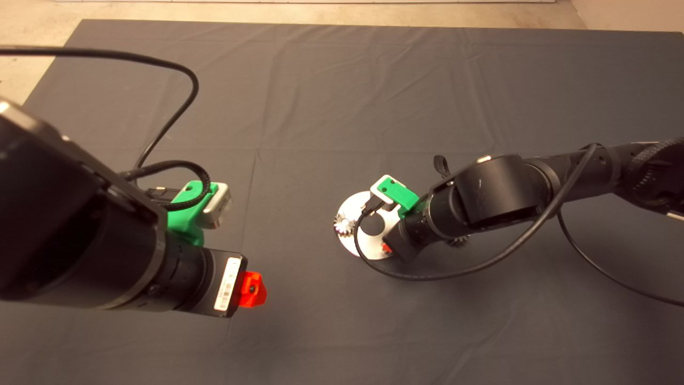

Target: Remove an incorrectly installed larger gear and replace it with the correct smaller gear

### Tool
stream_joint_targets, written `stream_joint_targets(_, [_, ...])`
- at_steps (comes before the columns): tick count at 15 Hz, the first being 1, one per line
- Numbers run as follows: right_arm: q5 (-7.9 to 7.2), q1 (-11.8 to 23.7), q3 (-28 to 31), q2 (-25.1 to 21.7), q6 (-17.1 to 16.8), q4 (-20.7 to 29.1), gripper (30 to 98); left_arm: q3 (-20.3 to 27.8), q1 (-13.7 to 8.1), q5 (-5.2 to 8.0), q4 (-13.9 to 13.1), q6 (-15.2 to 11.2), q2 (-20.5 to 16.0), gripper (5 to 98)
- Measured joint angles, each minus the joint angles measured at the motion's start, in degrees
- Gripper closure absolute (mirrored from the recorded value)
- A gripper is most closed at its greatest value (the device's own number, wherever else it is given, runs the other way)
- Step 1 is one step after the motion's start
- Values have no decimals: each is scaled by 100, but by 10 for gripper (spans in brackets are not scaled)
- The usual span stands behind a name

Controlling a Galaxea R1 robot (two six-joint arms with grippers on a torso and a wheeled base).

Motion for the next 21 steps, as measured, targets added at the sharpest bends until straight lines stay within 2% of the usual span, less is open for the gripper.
stream_joint_targets(3, [0, 5, 1, -40, 20, 0, 710, 0, 0, 0, 0, 0, 0, 58])
stream_joint_targets(5, [-7, 99, 72, -72, 67, 2, 709, 0, -1, 0, 0, 0, 0, 58])
stream_joint_targets(8, [2, 733, 580, -144, 309, 74, 657, 0, -1, -4, 0, 0, 0, 58])
stream_joint_targets(9, [20, 935, 749, -174, 402, 233, 645, 0, 0, -2, 0, 0, 0, 58])
stream_joint_targets(10, [41, 1119, 919, -245, 499, 537, 619, 0, 0, 0, 0, 0, 0, 58])
stream_joint_targets(13, [51, 1730, 1338, -747, 734, 1511, 602, 0, -1, 0, 0, 0, 0, 58])
stream_joint_targets(15, [56, 2047, 1501, -1098, 824, 2340, 572, 0, 0, -2, 0, 1, 20, 58])
stream_joint_targets(18, [99, 2395, 1869, -1838, 1003, 3451, 512, 0, 0, 2, 0, 4, 44, 58])
stream_joint_targets(19, [102, 2457, 1979, -2080, 1092, 3771, 512, 0, -1, -1, 0, 4, 49, 58])
stream_joint_targets(21, [105, 2477, 2150, -2512, 1220, 4193, 465, 0, 0, -2, 0, 6, 77, 58])
